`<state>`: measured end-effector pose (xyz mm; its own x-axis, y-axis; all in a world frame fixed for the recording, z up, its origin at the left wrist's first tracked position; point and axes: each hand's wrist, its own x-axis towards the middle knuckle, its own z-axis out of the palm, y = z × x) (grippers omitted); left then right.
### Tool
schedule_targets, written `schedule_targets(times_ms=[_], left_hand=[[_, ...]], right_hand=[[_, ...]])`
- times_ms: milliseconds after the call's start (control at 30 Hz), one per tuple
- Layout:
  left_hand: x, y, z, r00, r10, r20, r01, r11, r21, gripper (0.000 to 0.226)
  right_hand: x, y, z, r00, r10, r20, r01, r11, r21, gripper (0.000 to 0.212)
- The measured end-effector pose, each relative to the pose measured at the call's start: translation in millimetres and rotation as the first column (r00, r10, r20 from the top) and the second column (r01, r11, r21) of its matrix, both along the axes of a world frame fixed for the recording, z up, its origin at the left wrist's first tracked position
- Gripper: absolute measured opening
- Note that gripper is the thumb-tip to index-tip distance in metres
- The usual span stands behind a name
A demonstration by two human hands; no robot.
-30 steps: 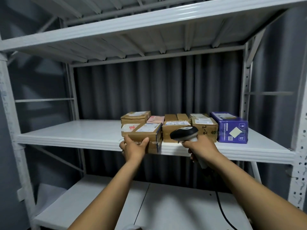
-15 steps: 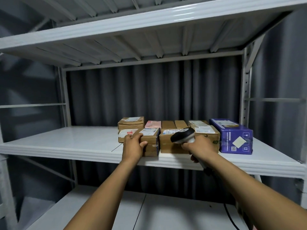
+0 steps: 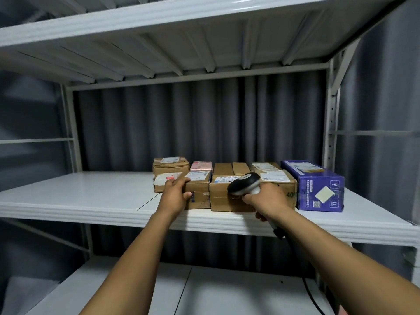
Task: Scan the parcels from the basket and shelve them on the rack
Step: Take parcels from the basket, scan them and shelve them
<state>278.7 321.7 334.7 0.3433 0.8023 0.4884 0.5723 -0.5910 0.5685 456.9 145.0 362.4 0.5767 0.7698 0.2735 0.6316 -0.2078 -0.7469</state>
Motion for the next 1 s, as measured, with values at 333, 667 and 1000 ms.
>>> schedule_targets(times_ms=[333,667,1000], left_hand=[[-22,-54,-6,0.988,0.076,-0.137,-0.062,0.993,0.101,0.047],[-58,-148,-137,0.913,-0.01,-0.408,0.007,1.0,-0.009,0.049],[-41,-238,-284,0.778,-0.278,-0.563,0.072,0.93,-0.361,0.054]], right_hand=[[-21,-45,-16,0.998,0.037,-0.05,-0.035,0.999,0.037,0.021],[-50,-134,-119,0.991,0.058,-0.121,-0.074,0.988,-0.136,0.015],[-40,-203,-224,0.997,0.002,-0.076,-0.031,0.923,-0.383,0.019]])
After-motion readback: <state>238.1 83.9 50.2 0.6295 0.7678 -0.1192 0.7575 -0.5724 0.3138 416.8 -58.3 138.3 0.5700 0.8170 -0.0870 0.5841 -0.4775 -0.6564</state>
